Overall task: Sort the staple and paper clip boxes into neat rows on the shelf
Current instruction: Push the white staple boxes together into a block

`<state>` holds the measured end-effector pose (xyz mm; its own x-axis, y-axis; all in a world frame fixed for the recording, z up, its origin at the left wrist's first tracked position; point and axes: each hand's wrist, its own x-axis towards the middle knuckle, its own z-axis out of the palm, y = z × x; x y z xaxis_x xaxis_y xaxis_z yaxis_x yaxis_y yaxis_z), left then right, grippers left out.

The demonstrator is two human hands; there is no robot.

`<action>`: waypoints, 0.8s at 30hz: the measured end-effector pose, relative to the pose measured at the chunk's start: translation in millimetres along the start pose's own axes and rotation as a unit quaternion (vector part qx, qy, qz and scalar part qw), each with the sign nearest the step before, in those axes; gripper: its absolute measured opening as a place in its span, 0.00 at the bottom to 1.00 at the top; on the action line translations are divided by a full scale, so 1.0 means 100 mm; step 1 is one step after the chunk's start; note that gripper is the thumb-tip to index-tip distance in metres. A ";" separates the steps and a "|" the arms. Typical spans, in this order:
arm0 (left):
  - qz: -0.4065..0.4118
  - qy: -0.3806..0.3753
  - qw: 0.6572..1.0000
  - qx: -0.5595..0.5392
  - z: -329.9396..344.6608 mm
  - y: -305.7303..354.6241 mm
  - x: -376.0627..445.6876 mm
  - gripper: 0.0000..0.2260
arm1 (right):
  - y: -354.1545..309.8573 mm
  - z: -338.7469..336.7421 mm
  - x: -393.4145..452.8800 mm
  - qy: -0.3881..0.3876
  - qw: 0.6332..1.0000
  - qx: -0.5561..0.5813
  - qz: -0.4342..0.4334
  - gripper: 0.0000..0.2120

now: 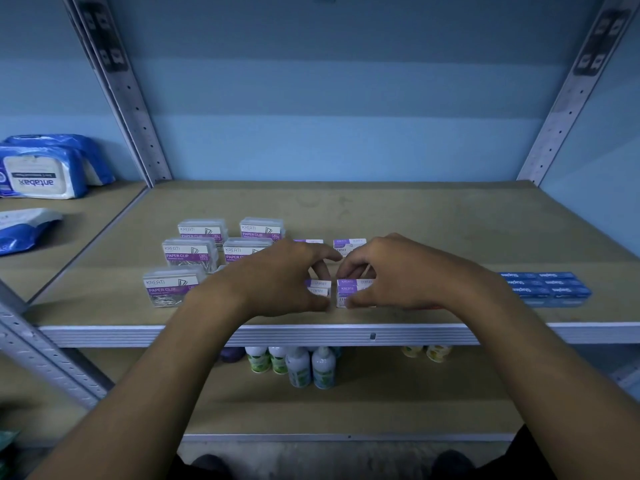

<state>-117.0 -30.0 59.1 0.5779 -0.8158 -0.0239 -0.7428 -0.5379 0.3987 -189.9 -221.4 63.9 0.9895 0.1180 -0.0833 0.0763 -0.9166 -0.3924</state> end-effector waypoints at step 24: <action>-0.007 0.049 0.999 0.000 0.13 0.00 0.12 0.28 | -0.07 0.04 0.01 0.020 0.998 -0.054 0.016 0.12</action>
<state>-114.8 -42.5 46.7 0.6188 -0.7832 0.0605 -0.7341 -0.5491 0.3995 -189.8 -212.8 62.6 0.9955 0.0754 -0.0566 0.0559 -0.9556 -0.2892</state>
